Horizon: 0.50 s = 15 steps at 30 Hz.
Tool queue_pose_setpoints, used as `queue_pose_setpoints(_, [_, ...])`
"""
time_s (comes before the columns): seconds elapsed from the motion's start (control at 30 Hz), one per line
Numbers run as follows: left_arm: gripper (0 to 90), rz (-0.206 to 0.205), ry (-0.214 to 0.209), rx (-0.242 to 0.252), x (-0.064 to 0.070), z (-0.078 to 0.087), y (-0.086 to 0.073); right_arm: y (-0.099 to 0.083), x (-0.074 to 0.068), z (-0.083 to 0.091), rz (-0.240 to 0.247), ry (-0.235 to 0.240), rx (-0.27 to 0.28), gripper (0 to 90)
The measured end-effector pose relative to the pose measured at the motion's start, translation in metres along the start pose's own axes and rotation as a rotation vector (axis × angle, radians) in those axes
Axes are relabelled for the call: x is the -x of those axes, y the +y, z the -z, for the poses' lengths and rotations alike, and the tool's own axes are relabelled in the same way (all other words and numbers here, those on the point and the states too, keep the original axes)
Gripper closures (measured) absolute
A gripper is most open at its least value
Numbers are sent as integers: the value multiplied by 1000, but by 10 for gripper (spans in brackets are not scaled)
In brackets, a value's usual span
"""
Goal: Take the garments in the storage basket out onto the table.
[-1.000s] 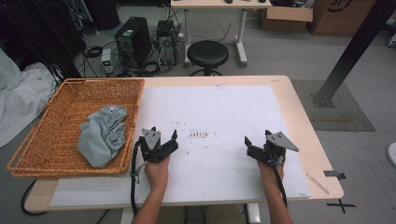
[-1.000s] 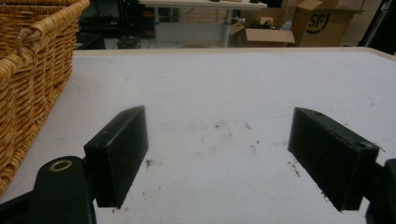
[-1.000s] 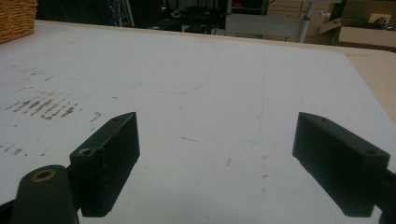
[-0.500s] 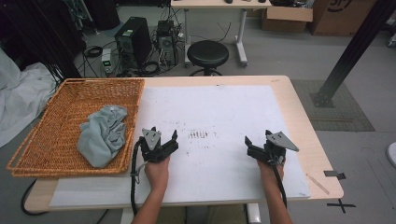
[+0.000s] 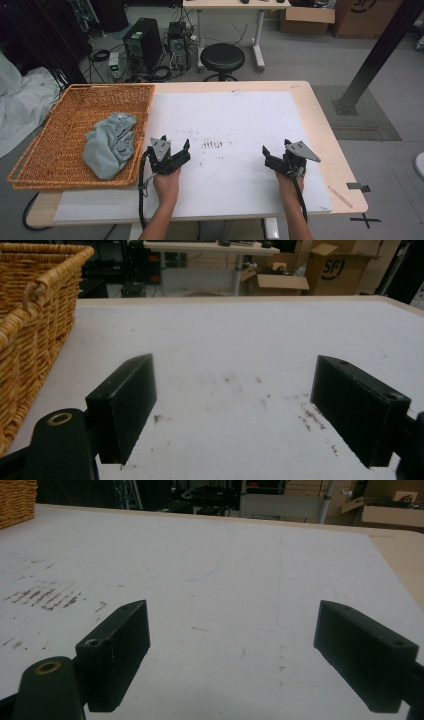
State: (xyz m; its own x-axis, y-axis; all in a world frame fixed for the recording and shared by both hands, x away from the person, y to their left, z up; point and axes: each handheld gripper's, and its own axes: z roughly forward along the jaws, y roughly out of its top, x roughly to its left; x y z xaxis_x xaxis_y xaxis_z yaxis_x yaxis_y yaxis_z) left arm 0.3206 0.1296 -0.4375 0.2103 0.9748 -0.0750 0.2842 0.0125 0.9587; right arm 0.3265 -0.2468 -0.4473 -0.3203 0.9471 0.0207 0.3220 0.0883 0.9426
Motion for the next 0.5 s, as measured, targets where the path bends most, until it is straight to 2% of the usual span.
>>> queue_pose_setpoints(0.17, [167, -7, -30, 0, 1, 4, 8, 0, 0, 0, -1, 3, -2, 144])
queue_pose_setpoints(0.23, [160, -19, -66, 0, 2, 8, 14, 0, 0, -1, 2, 4, -3, 144])
queue_pose_setpoints(0.3, [160, -26, -75, 6, 3, 9, 16, 0, 0, -1, 2, 3, -4, 144])
queue_pose_setpoints(0.5, [158, -28, -132, 37, 5, 22, 37, 0, 0, -1, 4, 6, -5, 144])
